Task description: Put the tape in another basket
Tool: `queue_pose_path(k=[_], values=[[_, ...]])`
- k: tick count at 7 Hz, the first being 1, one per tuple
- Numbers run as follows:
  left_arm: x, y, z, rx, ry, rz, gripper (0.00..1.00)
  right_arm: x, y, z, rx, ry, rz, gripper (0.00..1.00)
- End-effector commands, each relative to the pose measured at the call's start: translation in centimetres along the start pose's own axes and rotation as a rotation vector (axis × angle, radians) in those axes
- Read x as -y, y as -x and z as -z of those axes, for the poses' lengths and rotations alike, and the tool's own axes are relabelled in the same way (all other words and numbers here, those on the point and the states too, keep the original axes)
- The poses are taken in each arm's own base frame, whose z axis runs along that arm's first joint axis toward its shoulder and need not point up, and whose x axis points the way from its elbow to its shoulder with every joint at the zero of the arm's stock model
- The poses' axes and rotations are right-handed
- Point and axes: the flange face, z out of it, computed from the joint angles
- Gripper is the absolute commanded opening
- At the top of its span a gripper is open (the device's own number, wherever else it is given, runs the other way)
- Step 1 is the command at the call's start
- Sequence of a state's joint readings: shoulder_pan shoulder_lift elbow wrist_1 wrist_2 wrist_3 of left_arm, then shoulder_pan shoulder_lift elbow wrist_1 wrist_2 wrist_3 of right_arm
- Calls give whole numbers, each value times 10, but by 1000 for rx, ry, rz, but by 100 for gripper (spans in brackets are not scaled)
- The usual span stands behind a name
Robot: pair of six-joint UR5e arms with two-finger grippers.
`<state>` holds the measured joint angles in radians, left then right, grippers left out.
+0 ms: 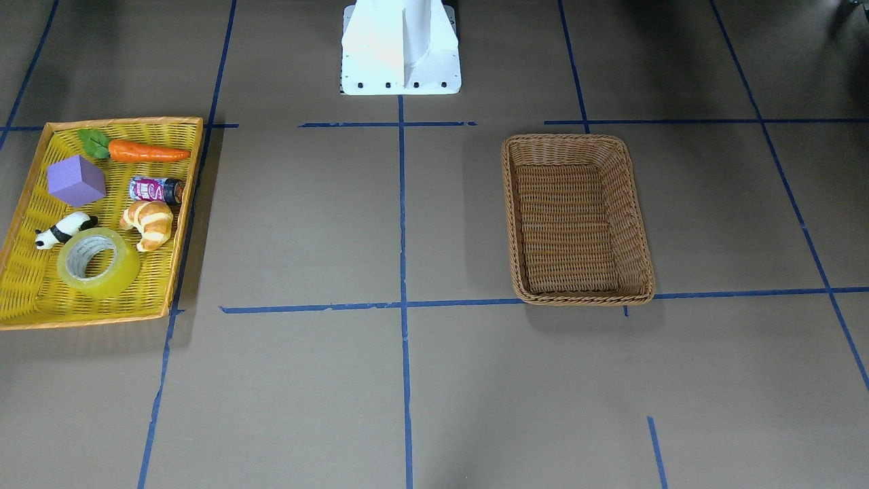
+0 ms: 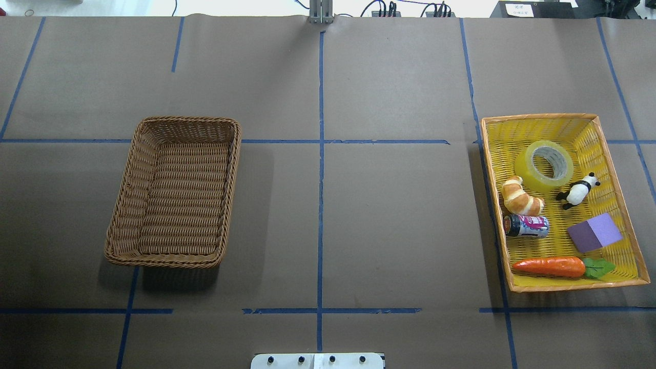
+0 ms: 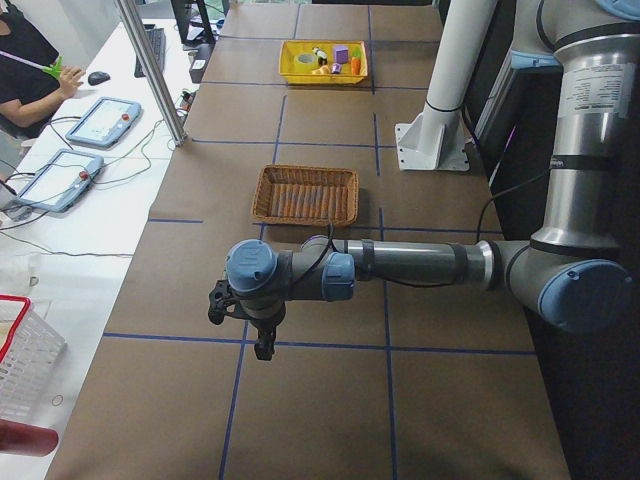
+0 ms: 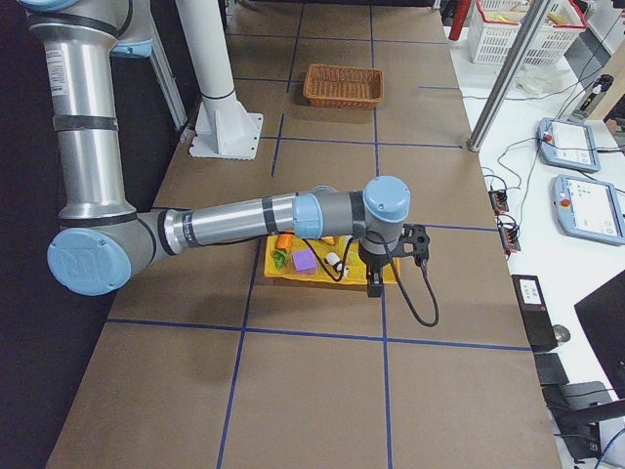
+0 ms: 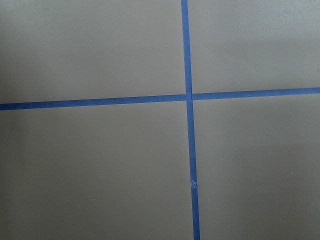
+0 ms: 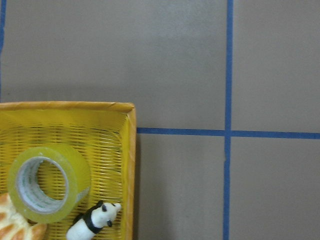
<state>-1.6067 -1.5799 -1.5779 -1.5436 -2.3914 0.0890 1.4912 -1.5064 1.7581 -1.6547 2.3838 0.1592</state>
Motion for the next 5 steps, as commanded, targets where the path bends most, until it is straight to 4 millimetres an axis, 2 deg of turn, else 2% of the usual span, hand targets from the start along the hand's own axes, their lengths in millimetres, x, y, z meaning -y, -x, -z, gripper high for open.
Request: queue_pose_path(k=[1,4,5], values=[[2,1,-1,7,2,1,100,0,46,-12,-9,-29,10,100],[5,-1,-2,7,3,-5,100,5,77,-47,0,14,86,100],[5,-1,-2,7,3,-5,100,5,96,-65,22,0,88,100]])
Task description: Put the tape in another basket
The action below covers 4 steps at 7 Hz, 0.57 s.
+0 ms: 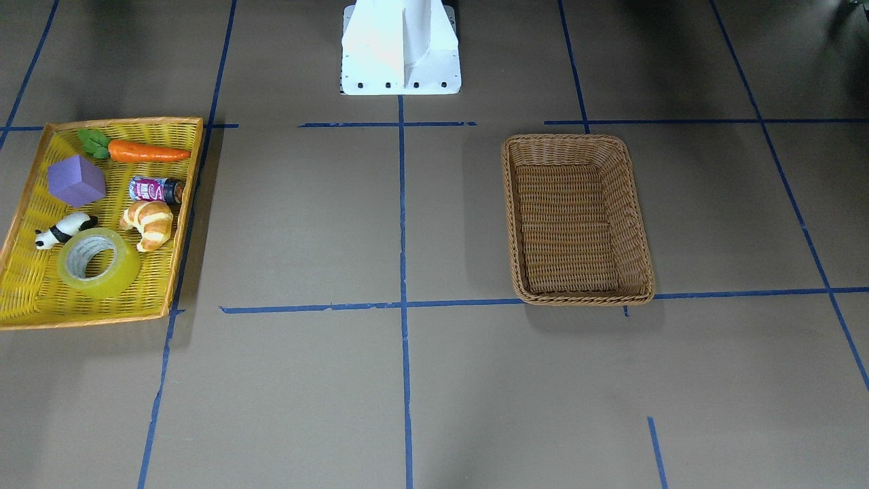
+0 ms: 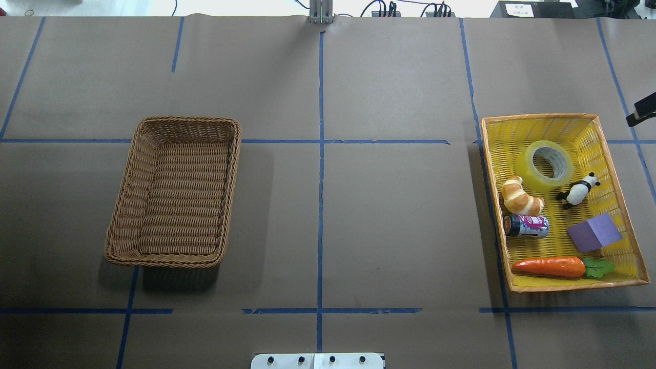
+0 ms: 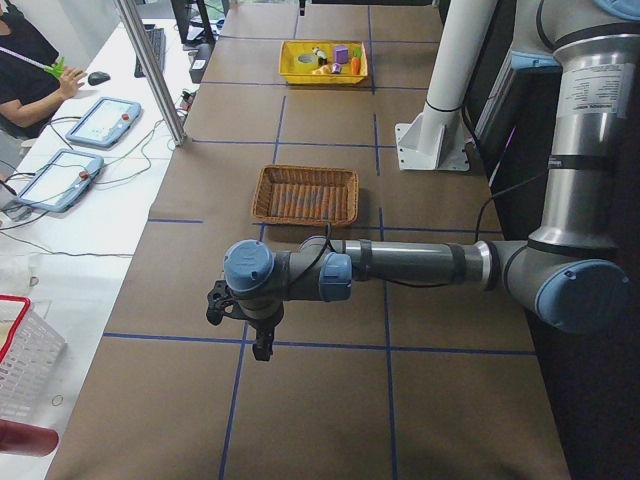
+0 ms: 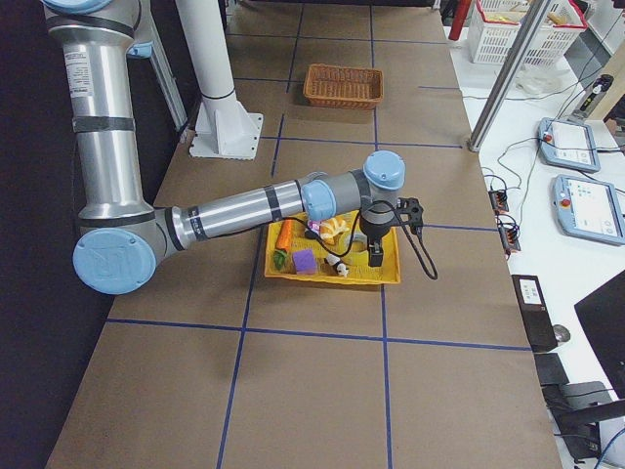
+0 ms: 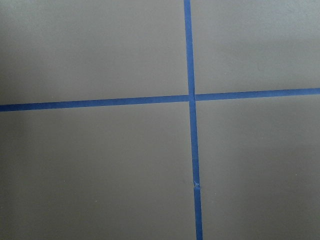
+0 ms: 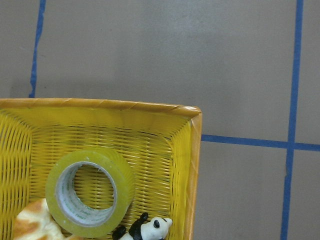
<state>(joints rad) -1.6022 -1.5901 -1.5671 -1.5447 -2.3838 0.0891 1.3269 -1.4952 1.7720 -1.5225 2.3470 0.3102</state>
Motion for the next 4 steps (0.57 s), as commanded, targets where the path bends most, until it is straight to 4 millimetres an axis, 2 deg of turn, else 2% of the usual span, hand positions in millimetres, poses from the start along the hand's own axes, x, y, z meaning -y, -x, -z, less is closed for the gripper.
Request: queue_pose_path(k=[1,2,3,4], values=[[1,-1,-1,0,2,-1,100,1,35,-45,37,-14,7,100],[2,-1,0,0,1,-2,100,6,59,-74,17,-21,30,100],[4,-2,1,0,-1,-5,100,11,67,-101,-11,-6,33,100],[4,-3,1,-1,-2,-6,100,14,65,-115,-12,5,36,100]])
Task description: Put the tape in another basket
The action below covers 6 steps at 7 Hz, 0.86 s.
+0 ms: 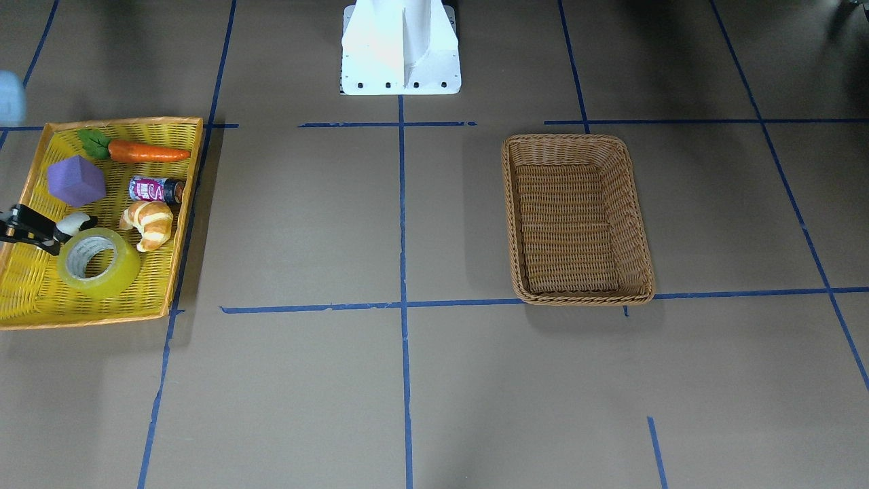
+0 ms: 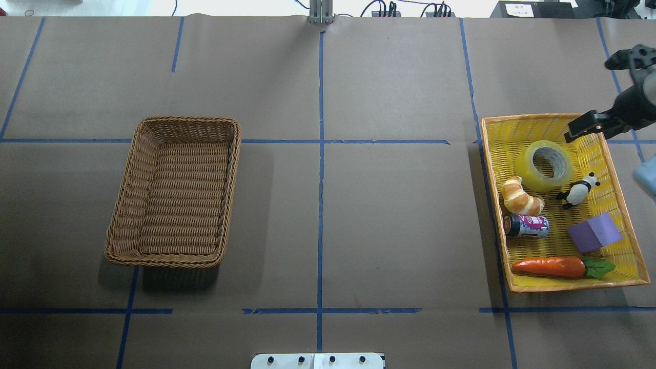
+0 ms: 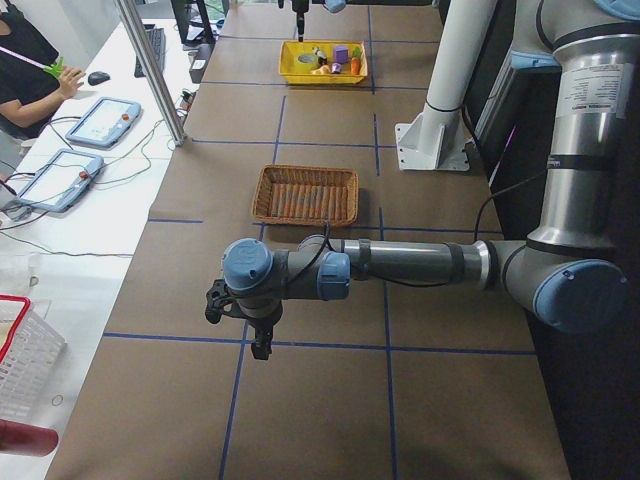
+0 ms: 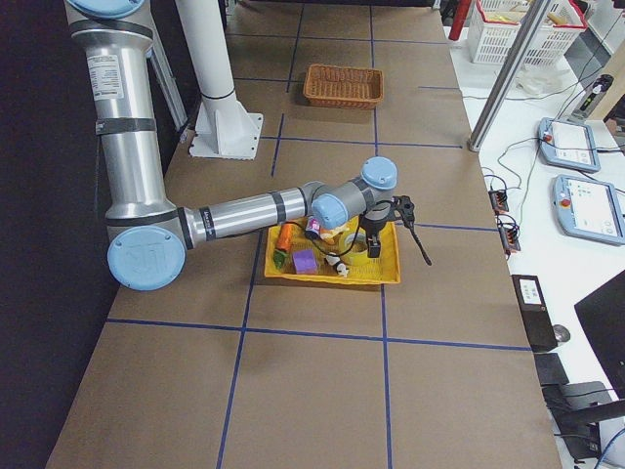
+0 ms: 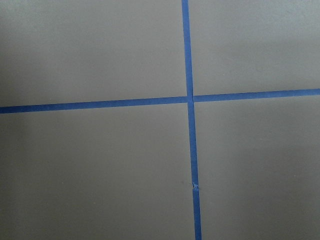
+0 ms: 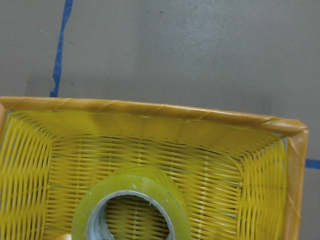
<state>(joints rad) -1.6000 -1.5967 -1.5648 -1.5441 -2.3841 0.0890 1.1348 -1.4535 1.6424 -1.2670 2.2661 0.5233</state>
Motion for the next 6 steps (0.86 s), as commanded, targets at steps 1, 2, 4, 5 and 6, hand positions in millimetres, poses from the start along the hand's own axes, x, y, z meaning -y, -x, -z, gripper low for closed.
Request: queue_pose_path(k=[1,2,4,5,6], values=[[1,-1,0,-1,-1,-3,100,-1,6,-40,-16,40,8,100],[2,-2,1,0,-1,-4,100,-5,7,-51,-21,61,13,100],[2,-2,0,-1,-1,-3,100,-11,7,-70,-29,96,12,100],[2,-2,1,-1,-2,-4,100,-12,4,-76,-34,107,7,100],[2,-2,0,-1,-1,-3,100,-11,4,-76,-33,108,7,99]])
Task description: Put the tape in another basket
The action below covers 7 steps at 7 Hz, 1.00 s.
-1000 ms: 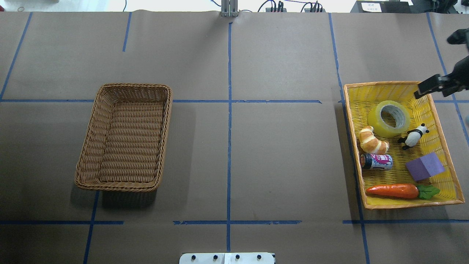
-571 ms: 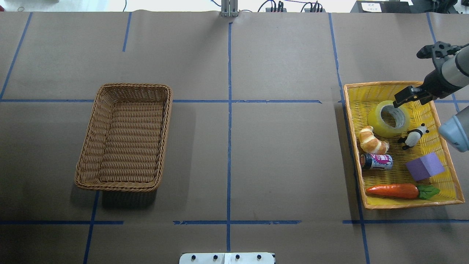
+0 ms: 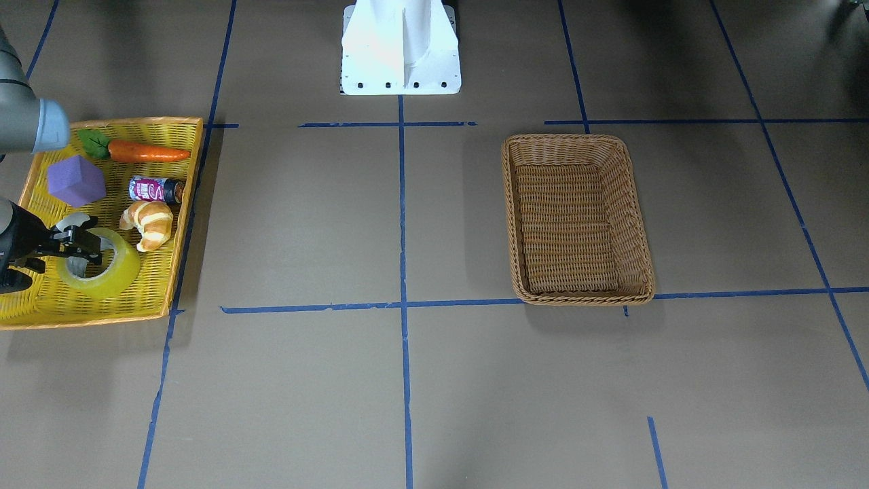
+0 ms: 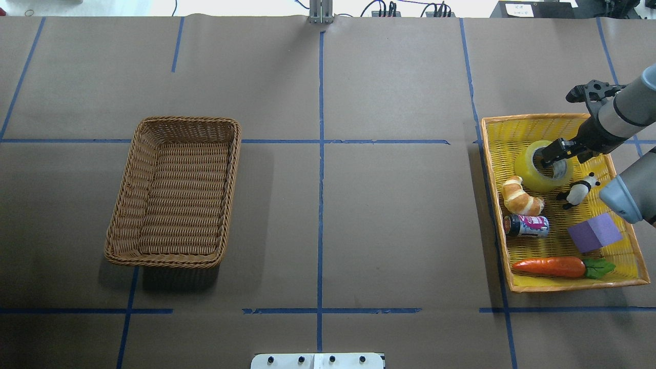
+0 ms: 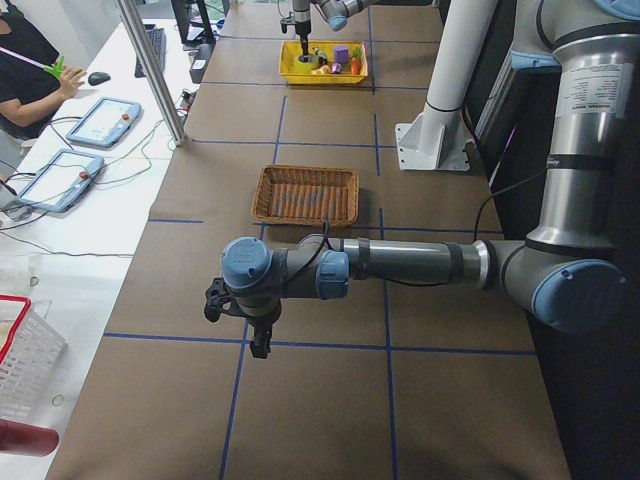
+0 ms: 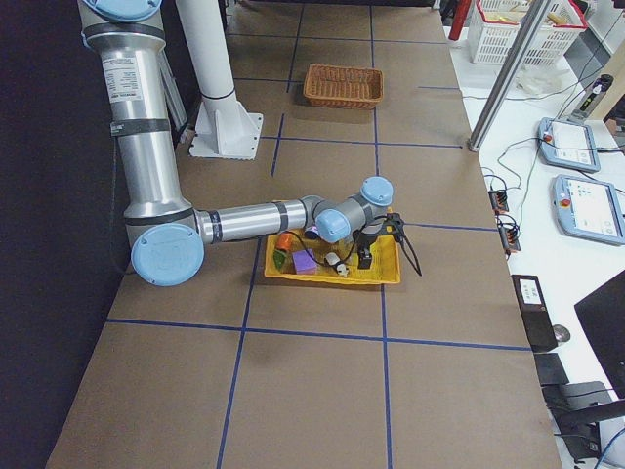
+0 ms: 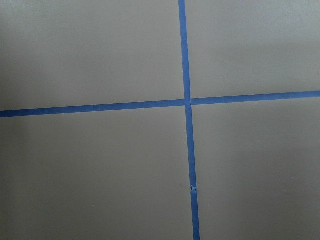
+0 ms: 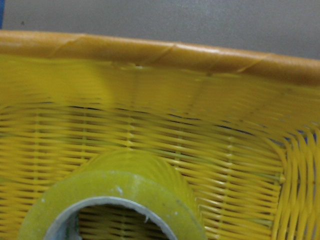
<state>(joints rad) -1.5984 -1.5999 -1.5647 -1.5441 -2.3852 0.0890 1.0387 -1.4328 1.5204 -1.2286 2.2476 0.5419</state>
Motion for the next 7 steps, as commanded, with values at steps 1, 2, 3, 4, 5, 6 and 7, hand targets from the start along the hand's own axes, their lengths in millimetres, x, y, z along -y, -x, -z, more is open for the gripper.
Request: queue_pose_path(k=[1,2,3,4,5,6,7], values=[[0,0,0,0,0,-1,100,0,0,-3,2,7,-3,72],[0,0,0,0,0,-1,100,1,-2,-1,4,5,-2,29],[1,-1,1,-2,-2,-2,100,0,-4,0,5,5,3,10],[3,-2,2,-1,-4,-4,100,1,-4,3,6,-2,3,2],[3,-2,2,-1,-4,-4,100,2,-6,5,7,-4,-1,0],[4,-3,3,-3,-5,-5,100,6,-11,17,24,-19,-12,0],[4,-3,4,-3,-7,-5,100,10,-17,42,62,-46,-26,0]])
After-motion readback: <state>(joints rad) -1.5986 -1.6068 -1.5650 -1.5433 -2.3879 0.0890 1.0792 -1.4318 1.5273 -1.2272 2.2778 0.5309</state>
